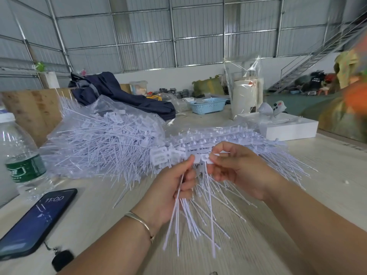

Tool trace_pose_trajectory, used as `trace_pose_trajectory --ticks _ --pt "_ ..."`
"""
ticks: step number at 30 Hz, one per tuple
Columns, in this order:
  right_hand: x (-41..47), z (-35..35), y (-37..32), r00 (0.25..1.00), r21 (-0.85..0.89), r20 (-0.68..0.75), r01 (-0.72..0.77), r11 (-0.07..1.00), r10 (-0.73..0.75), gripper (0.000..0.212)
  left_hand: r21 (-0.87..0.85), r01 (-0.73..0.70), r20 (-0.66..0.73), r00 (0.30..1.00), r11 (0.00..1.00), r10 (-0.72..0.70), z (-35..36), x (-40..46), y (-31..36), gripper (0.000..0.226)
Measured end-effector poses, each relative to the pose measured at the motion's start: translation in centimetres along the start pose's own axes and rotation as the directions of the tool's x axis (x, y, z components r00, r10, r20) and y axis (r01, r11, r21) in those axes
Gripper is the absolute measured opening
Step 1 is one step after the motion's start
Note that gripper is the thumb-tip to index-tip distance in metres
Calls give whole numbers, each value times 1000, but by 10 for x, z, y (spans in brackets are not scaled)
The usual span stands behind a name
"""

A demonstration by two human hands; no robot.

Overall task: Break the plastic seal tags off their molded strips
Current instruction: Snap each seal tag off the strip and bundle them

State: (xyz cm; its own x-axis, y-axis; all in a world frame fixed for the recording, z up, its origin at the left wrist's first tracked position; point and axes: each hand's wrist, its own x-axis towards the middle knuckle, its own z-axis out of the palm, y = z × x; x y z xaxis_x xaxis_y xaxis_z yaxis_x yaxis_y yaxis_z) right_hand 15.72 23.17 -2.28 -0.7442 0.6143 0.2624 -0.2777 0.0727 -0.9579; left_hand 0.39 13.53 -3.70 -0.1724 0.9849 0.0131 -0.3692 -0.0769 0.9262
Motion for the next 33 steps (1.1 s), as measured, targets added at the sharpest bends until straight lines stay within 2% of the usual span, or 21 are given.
trace_pose_trajectory --ticks 4,9,12,14,17,20,22,24,27,28,30,33 --pt "0 -3 2 995 -75 -64 71 995 -76 12 145 -29 -54 998 989 37 2 1 0 37" --pt "2 -6 2 995 -125 -81 44 991 -55 20 216 5 -36 999 976 3 -1 -1 1 32" --pt "2 -12 -2 999 -174 -35 7 985 -14 19 280 61 25 997 958 -71 0 -3 4 28" --pt "2 -16 -3 1000 -168 -18 -23 986 20 20 310 100 101 985 945 -137 1 -4 4 42" --pt "3 -21 -3 997 -59 20 -70 996 71 24 368 101 133 978 924 -160 1 -5 5 61" --pt "3 -36 -11 998 209 70 -24 978 9 27 424 104 76 986 900 -150 -2 -4 10 55" --pt "2 -48 -15 999 290 -36 25 957 -15 27 389 105 8 993 915 -118 -6 -4 12 54" --pt "3 -48 -11 988 257 -154 34 966 6 21 294 93 -29 996 951 -88 -5 -5 12 44" --pt "7 -34 -2 983 268 -176 3 963 46 17 162 85 -60 995 983 -76 2 -4 4 41" --pt "7 -29 -1 988 239 -151 0 971 38 17 169 74 -78 995 983 -62 5 -4 1 42" --pt "6 -18 2 993 69 -118 20 997 -12 15 161 55 -106 994 985 -38 9 -6 -3 41" --pt "6 -4 9 973 -175 -168 128 976 -157 11 139 65 -106 993 988 -50 13 -6 -5 42"
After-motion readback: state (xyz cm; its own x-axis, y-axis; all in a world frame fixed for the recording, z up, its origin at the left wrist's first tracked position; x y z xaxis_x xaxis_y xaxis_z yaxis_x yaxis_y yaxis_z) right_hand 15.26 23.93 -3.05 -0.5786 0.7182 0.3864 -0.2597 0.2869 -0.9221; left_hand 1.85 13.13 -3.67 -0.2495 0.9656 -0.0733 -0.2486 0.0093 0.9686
